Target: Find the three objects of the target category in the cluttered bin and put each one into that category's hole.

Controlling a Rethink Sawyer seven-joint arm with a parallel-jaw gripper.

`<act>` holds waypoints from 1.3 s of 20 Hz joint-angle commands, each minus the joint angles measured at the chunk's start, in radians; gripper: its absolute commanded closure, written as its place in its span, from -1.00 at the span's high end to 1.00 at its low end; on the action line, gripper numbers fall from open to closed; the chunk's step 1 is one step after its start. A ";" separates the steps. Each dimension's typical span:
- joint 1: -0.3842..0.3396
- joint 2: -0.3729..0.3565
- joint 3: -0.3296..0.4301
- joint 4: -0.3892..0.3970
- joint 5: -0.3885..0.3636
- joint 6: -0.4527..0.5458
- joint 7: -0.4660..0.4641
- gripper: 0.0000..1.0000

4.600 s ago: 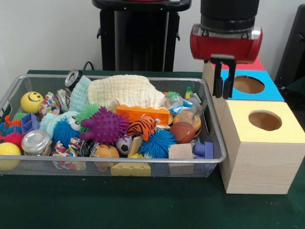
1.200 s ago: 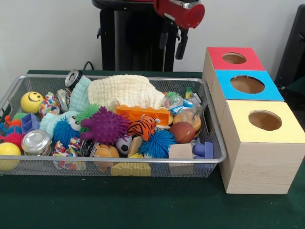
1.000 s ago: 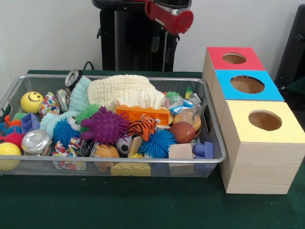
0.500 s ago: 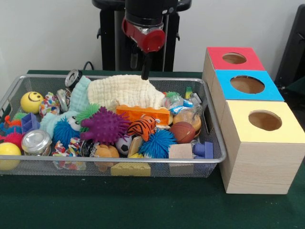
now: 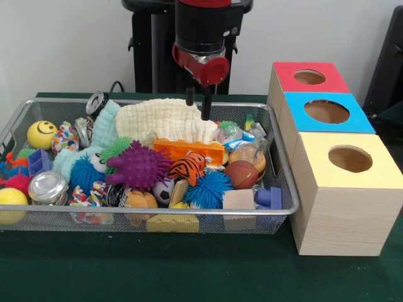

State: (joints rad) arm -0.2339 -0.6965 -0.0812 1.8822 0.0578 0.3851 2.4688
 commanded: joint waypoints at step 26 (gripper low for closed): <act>-0.108 0.142 0.300 0.058 0.028 -0.063 0.045 1.00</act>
State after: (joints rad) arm -0.3223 -0.6171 0.1264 1.9085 0.0830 0.3847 2.4688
